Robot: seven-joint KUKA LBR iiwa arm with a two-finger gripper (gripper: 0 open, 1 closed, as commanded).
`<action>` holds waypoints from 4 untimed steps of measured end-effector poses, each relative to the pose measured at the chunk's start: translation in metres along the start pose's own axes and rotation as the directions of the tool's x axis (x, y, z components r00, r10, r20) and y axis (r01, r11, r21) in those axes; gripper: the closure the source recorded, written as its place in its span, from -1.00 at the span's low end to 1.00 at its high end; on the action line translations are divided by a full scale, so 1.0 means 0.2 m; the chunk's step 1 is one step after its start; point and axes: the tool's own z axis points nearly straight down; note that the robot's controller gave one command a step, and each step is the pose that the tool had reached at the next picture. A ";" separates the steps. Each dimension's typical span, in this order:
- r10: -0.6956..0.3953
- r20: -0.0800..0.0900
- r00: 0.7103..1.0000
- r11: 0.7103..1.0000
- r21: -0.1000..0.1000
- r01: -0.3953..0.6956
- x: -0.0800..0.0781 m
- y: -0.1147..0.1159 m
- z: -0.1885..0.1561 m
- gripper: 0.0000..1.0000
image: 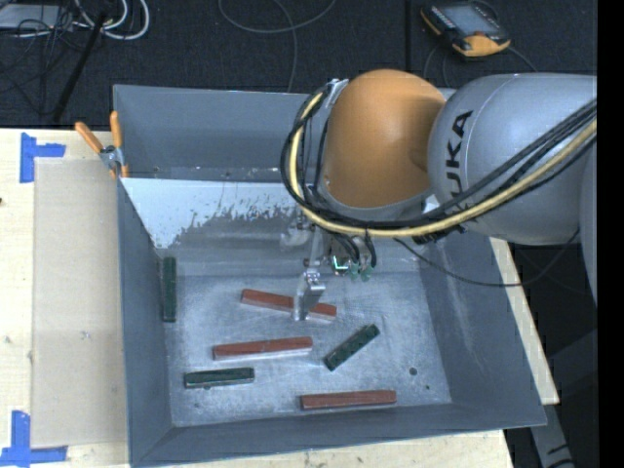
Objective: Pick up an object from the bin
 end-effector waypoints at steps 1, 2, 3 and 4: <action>0.002 0.007 1.000 1.000 -0.001 -0.002 -0.01 0.00 -0.02 -1.00; -0.040 0.014 0.999 0.999 0.000 0.040 -0.01 0.00 0.22 -1.00; -0.221 -0.005 0.975 0.975 -0.001 0.221 0.01 0.02 0.68 1.00; -0.220 0.005 0.976 0.976 0.001 0.220 -0.01 0.02 0.66 1.00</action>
Offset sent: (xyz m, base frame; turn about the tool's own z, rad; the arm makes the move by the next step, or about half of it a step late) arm -0.0044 0.0015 -0.1437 -0.1171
